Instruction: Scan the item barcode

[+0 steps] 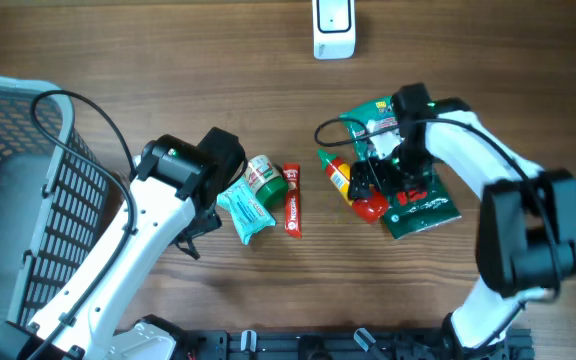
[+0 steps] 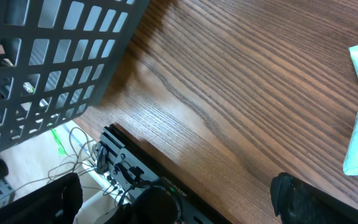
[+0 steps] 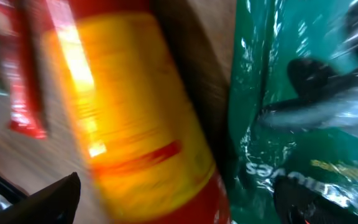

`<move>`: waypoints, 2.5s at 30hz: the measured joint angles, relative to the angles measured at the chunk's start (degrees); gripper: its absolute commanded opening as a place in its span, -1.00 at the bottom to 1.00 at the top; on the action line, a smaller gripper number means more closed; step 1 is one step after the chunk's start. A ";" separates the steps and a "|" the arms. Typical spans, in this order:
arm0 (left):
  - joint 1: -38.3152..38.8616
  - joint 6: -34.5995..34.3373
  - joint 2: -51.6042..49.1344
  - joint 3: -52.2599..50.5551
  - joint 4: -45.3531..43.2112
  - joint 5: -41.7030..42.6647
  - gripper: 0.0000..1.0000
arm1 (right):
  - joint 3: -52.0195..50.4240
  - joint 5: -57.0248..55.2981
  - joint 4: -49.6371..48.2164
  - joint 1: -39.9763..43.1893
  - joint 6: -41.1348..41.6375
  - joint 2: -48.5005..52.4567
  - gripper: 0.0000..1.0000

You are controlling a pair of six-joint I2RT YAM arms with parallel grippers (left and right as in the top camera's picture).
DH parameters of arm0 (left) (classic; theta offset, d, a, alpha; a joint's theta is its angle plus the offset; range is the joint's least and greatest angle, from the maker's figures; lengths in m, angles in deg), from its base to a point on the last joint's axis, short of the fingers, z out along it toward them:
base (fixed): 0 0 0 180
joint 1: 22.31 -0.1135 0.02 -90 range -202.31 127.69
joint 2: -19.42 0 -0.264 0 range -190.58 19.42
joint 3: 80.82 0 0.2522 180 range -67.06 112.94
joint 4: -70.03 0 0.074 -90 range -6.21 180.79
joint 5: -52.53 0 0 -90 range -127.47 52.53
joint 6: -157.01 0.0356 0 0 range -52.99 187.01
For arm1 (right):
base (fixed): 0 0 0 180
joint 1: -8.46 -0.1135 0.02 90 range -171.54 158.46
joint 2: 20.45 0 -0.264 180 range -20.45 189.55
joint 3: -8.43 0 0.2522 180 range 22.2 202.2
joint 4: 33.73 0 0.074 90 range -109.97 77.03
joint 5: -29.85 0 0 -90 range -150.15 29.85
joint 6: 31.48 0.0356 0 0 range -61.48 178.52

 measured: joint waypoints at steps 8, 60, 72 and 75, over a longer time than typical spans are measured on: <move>0.00 0.02 0.00 0.00 -0.02 0.00 1.00 | 0.55 4.11 1.57 0.15 -1.66 3.06 -0.01; 0.00 0.00 0.00 0.00 0.02 0.00 1.00 | 10.51 1.44 -21.11 -0.17 1.68 -22.84 -0.36; 0.00 0.02 0.00 0.00 0.02 0.00 1.00 | 10.56 -21.05 -47.10 -0.57 -4.55 -6.12 -0.35; 0.00 0.02 0.00 0.00 -0.02 0.00 1.00 | 11.28 -27.56 -49.96 -2.25 -10.86 -3.65 -0.36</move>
